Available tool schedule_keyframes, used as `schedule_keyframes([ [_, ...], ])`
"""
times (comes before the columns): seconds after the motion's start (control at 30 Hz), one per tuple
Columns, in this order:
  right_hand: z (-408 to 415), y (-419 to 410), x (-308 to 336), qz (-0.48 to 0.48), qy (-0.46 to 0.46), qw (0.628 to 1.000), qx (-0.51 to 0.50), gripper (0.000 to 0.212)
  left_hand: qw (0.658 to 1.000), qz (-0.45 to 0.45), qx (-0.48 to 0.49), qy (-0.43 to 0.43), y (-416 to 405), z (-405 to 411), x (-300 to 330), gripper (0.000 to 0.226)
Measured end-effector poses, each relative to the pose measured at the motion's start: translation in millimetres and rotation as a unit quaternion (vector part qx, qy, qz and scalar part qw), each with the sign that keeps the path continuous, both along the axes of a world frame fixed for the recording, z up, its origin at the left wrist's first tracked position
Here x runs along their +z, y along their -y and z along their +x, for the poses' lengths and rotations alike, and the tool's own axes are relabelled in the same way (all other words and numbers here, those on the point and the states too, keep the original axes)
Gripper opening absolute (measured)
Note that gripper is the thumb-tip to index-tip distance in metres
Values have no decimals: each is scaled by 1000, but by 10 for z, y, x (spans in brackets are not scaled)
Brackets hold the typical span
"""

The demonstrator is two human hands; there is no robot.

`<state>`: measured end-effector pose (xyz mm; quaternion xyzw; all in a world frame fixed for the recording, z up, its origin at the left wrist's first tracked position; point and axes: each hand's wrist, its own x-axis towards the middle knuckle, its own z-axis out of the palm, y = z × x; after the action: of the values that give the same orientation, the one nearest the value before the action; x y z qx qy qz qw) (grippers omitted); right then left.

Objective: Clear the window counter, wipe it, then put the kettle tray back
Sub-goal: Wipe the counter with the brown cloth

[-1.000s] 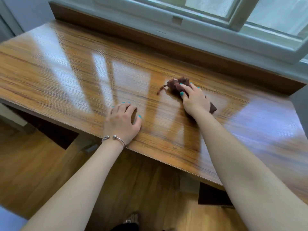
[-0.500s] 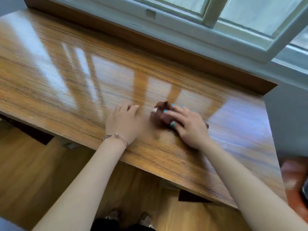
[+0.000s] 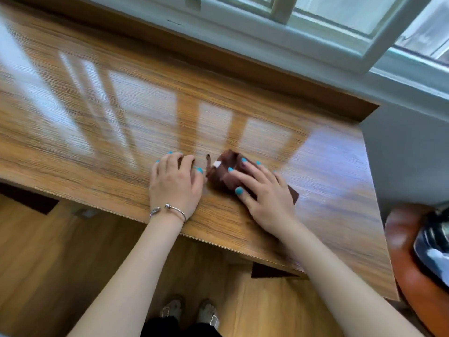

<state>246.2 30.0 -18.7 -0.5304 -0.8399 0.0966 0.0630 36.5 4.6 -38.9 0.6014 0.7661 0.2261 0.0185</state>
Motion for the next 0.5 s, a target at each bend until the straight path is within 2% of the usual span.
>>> schedule_keyframes([
  [0.13, 230, 820, -61, -4, 6, 999, 53, 44, 1000, -21, -13, -15, 6, 3, 0, 47],
  [0.27, 347, 630, 4, -21, 16, 997, 77, 45, 999, -28, -22, -28, 8, 14, 3, 49],
  [0.33, 391, 234, 23, -33, 14, 999, 32, 44, 999, -30, -25, -32, 2, 14, 2, 50],
  [0.5, 470, -1099, 26, -18, 30, 988, -152, 43, 998, -45, -26, -24, 13, 24, 34, 51],
])
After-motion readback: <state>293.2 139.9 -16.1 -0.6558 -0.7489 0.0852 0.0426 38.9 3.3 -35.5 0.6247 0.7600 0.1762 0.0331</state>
